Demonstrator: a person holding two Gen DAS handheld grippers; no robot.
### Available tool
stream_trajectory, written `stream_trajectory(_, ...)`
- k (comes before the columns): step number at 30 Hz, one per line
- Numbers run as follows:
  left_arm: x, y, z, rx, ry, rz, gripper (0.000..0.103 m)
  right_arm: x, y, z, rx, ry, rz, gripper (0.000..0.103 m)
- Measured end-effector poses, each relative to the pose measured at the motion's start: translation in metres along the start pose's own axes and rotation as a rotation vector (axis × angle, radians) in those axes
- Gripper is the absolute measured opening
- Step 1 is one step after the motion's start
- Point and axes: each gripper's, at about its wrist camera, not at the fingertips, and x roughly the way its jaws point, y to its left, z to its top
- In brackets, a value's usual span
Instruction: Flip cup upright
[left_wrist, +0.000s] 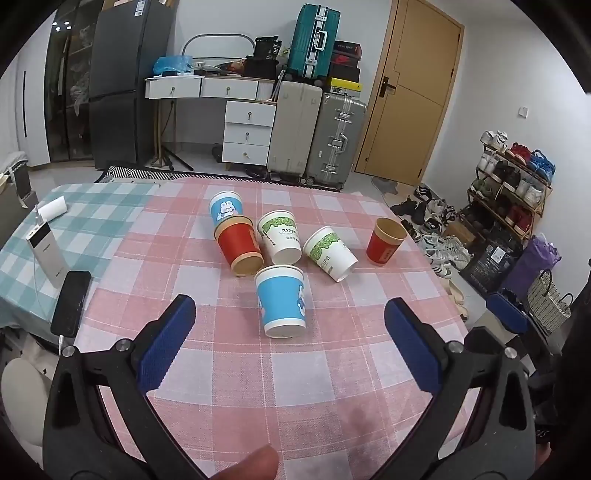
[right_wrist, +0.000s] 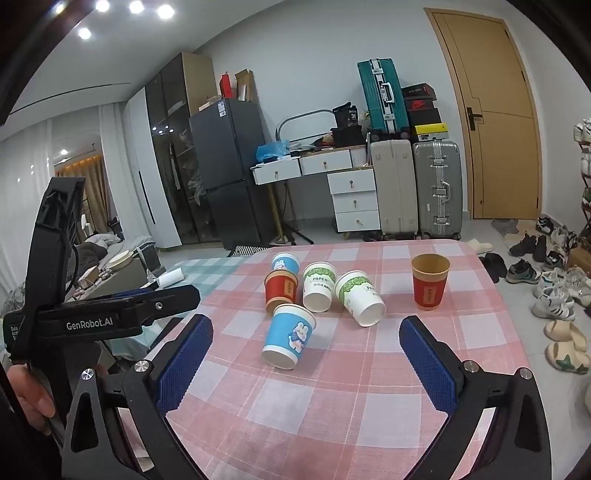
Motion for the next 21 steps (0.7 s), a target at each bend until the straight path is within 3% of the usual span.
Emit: stream_trajectory(21, 0.0085, -0.0006, -0.0047, 0.006, 0.010, -0.008, 0.102, 0.0023, 0.0050, -0.0025, 0.015, 0.005, 0.031, 0.103)
